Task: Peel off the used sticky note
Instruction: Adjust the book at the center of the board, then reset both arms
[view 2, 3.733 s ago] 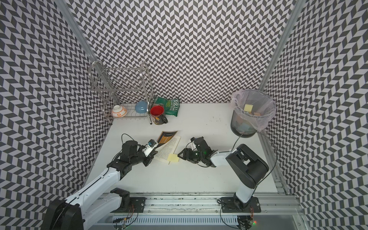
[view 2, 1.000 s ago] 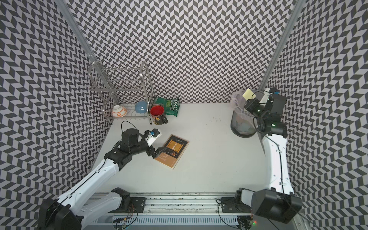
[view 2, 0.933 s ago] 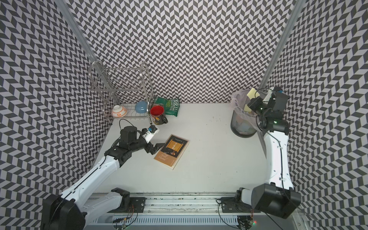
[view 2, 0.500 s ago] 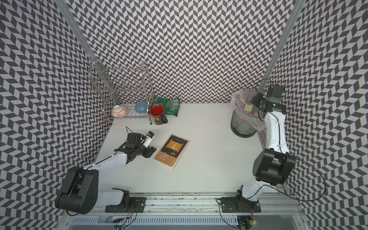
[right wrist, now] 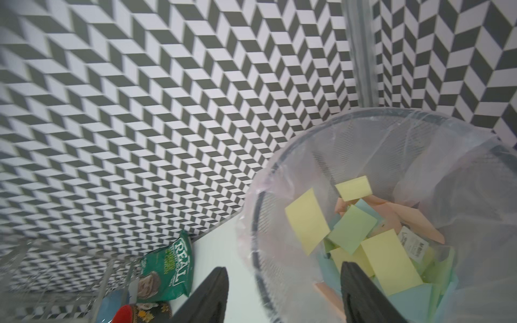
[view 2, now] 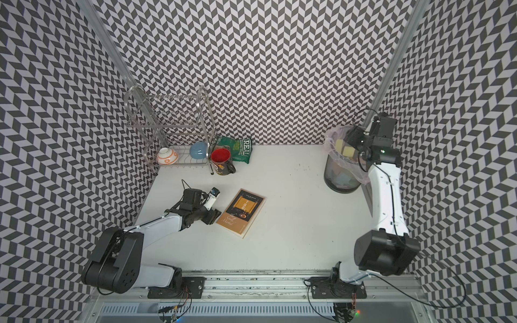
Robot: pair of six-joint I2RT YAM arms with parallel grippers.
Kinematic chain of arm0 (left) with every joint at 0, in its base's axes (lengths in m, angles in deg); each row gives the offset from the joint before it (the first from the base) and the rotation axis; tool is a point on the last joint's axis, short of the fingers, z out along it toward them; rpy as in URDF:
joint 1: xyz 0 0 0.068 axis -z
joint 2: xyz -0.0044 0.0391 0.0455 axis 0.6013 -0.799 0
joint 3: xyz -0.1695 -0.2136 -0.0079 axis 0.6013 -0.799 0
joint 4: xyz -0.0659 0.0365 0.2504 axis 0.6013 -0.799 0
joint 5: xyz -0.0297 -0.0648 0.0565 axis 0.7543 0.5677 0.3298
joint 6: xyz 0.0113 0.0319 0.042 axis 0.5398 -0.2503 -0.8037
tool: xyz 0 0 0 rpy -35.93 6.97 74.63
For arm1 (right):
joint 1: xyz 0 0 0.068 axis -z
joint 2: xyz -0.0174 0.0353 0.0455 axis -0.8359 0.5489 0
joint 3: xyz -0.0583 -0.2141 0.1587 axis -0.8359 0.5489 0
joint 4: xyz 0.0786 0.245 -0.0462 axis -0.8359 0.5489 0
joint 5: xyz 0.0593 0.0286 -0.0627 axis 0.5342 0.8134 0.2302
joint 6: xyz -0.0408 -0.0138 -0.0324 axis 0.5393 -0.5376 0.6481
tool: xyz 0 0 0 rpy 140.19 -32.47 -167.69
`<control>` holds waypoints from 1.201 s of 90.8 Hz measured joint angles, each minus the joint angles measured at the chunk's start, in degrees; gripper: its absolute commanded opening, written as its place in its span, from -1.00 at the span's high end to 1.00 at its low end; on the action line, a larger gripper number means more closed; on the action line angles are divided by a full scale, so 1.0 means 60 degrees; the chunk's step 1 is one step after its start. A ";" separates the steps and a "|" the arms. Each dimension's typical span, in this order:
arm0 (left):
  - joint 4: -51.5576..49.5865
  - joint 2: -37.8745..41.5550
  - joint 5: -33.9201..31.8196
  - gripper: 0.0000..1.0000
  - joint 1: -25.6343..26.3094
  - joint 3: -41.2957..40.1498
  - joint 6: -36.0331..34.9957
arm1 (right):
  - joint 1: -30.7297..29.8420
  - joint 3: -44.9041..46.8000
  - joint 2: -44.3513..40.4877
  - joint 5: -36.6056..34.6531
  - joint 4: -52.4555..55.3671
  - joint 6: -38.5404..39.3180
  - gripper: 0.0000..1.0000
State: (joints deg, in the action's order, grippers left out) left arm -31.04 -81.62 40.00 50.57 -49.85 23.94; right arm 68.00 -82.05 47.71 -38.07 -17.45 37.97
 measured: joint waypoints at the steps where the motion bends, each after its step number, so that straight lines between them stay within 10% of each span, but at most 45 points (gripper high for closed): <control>1: -0.0015 0.0000 0.0011 -0.36 0.0029 0.0000 -0.0022 | -0.0058 0.0084 -0.0095 0.0007 -0.0055 -0.0007 -0.34; 49: -0.1137 0.0681 0.1027 -0.43 0.1056 0.0240 -0.0612 | -0.2189 0.5854 -0.3544 0.1231 -0.2761 -0.0543 -0.42; 72: -0.0510 0.2867 0.2065 -0.99 -0.1126 0.0641 0.0233 | -0.5042 0.8568 -0.4976 -0.0375 -0.3373 0.0168 -0.50; 109: 0.5741 0.3701 0.1220 -1.00 -0.3173 -0.3370 0.2685 | -0.6051 1.1446 -0.5016 -0.4411 -0.6105 0.1854 -0.99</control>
State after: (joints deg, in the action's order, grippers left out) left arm 3.40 -59.41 47.32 31.53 -70.07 40.05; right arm 31.69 -13.38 17.62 -64.54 -54.08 49.10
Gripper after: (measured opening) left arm 0.999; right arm 0.997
